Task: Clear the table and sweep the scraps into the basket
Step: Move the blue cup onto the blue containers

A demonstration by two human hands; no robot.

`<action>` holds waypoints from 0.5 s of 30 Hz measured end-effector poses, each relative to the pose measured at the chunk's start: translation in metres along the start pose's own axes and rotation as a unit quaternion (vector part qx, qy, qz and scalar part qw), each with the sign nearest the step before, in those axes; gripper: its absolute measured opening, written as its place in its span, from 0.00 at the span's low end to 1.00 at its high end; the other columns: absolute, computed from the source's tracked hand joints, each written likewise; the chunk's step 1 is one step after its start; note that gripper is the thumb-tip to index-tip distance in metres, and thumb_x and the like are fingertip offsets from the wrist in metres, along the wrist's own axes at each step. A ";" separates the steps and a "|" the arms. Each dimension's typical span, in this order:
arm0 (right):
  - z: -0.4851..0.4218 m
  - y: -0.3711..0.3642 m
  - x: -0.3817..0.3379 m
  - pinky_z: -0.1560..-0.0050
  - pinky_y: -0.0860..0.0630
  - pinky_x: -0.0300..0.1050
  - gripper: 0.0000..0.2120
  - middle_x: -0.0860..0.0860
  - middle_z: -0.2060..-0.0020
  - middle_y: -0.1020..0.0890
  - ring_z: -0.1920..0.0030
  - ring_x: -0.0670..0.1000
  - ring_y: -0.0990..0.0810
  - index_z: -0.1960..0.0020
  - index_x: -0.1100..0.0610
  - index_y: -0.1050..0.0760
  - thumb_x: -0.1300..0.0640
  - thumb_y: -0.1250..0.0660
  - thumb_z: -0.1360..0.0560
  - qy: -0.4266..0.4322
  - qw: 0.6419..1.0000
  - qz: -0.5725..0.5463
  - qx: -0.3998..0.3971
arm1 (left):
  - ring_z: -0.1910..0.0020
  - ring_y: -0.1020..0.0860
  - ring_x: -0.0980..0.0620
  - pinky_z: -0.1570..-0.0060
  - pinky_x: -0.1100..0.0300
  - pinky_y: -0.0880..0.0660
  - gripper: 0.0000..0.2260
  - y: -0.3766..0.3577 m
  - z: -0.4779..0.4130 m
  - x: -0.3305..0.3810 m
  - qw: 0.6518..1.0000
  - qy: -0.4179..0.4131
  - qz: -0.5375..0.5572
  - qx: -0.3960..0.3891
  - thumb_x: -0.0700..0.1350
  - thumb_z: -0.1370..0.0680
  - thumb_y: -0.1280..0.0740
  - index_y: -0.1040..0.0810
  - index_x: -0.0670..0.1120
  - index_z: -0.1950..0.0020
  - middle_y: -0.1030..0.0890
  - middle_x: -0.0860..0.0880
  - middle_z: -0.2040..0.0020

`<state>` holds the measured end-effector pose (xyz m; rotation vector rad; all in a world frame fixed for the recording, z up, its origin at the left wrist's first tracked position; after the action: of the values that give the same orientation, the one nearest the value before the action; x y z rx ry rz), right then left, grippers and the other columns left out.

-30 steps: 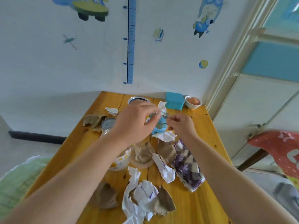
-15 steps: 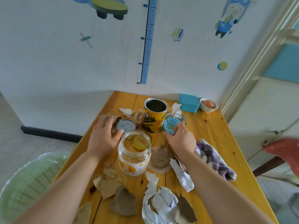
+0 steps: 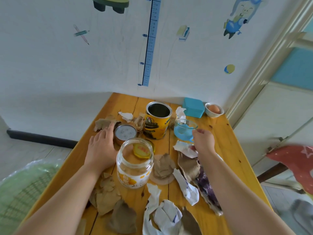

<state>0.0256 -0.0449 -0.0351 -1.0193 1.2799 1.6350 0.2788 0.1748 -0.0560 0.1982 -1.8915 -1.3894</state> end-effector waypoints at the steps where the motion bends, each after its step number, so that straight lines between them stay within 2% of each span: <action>1: -0.003 0.006 -0.003 0.73 0.30 0.40 0.14 0.54 0.51 0.23 0.63 0.52 0.26 0.39 0.59 0.28 0.60 0.41 0.23 0.012 1.000 -0.005 0.005 | 0.27 0.41 0.42 0.30 0.44 0.45 0.50 0.001 -0.001 0.001 1.000 -0.002 -0.006 0.002 0.75 0.37 0.43 0.52 0.47 0.25 0.39 0.43 0.26; 5: -0.024 0.037 -0.005 0.73 0.32 0.42 0.09 0.51 0.62 0.25 0.68 0.53 0.29 0.56 0.55 0.23 0.65 0.40 0.26 0.003 0.996 -0.082 0.044 | 0.30 0.36 0.40 0.32 0.43 0.39 0.51 0.003 -0.004 0.004 0.999 -0.004 -0.032 0.013 0.74 0.38 0.39 0.51 0.47 0.25 0.34 0.43 0.28; 7: -0.039 0.046 -0.012 0.76 0.31 0.40 0.12 0.52 0.65 0.26 0.69 0.51 0.30 0.62 0.53 0.24 0.66 0.39 0.27 0.006 0.990 -0.123 0.061 | 0.31 0.34 0.40 0.33 0.44 0.37 0.49 0.005 -0.007 0.003 1.000 0.006 -0.018 0.020 0.71 0.37 0.35 0.50 0.48 0.25 0.33 0.43 0.29; 10: -0.066 0.045 -0.032 0.80 0.33 0.35 0.12 0.50 0.68 0.28 0.69 0.49 0.31 0.58 0.54 0.21 0.67 0.40 0.28 0.013 0.985 -0.160 0.069 | 0.33 0.33 0.41 0.35 0.46 0.36 0.47 0.006 -0.012 0.005 1.000 0.006 -0.008 0.024 0.67 0.36 0.32 0.49 0.50 0.25 0.31 0.44 0.31; 13: -0.092 0.034 -0.055 0.77 0.33 0.36 0.14 0.49 0.70 0.28 0.72 0.48 0.31 0.52 0.54 0.19 0.66 0.40 0.29 0.028 0.988 -0.141 0.060 | 0.30 0.36 0.42 0.31 0.45 0.40 0.46 0.004 -0.015 0.007 1.000 0.004 0.007 0.011 0.64 0.35 0.30 0.49 0.51 0.25 0.33 0.45 0.29; 15: -0.113 0.025 -0.066 0.74 0.31 0.37 0.13 0.50 0.69 0.27 0.73 0.48 0.31 0.53 0.55 0.18 0.65 0.39 0.28 0.030 0.989 -0.133 0.059 | 0.29 0.38 0.42 0.30 0.45 0.42 0.44 0.002 -0.016 0.007 1.000 0.012 0.020 0.004 0.60 0.34 0.28 0.48 0.52 0.25 0.34 0.45 0.28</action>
<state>0.0383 -0.1669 0.0160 -1.1201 1.2072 1.3205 0.2853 0.1601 -0.0492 0.1776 -1.8717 -1.3474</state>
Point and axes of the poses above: each hand's wrist, its own z-axis away from the middle knuckle, its own y-axis out of the back of the hand, x = y × z, the point moved 10 cm from there along -z, towards the middle knuckle
